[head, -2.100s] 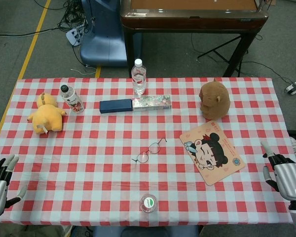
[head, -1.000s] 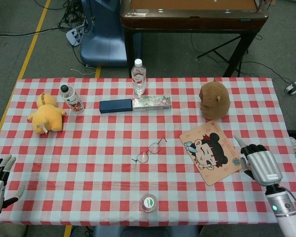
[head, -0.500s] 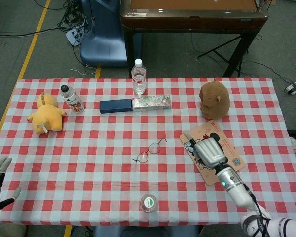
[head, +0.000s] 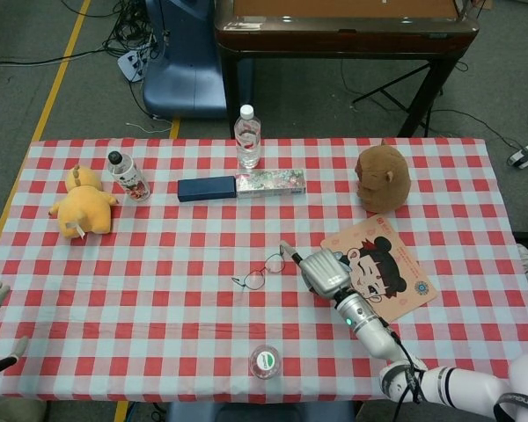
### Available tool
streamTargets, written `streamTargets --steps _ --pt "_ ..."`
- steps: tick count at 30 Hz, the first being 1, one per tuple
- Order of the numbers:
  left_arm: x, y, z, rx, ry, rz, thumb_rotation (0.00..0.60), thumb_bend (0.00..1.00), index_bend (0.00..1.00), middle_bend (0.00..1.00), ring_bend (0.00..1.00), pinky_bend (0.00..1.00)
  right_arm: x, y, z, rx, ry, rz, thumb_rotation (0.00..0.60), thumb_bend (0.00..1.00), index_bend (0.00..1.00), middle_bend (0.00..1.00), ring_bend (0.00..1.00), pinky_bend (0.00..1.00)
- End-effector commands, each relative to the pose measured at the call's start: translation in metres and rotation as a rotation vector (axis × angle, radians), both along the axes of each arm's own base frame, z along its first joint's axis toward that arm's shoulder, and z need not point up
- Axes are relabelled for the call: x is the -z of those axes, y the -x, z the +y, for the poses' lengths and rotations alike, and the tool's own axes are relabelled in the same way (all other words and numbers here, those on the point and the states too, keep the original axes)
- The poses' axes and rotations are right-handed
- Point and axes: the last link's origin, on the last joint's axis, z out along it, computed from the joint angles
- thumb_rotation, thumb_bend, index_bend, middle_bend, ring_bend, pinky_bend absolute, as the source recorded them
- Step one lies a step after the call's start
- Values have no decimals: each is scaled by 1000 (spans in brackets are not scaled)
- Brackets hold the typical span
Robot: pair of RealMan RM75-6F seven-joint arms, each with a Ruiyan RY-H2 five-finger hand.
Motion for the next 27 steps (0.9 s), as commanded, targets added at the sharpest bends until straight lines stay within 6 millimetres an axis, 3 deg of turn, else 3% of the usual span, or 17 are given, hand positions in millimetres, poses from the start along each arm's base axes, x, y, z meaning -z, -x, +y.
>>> streamTargets --steps 1,18,22,27 --pt "-1 3 -2 -7 -5 -3 600 320 0 0 0 0 13 -5 0 -7 -25 20 600 678 0 905 885 835" --pt "-5 13 -8 -35 -19 -11 600 320 0 0 0 0 52 -11 2 19 -129 83 600 678 0 905 886 835" --pt "-5 14 -9 -37 -20 -11 600 320 0 0 0 0 54 -12 2 26 -139 79 600 678 0 905 886 835" --pt "-5 15 -10 -40 -23 -10 600 320 0 0 0 0 41 -21 9 -27 -109 5 600 683 0 905 890 835"
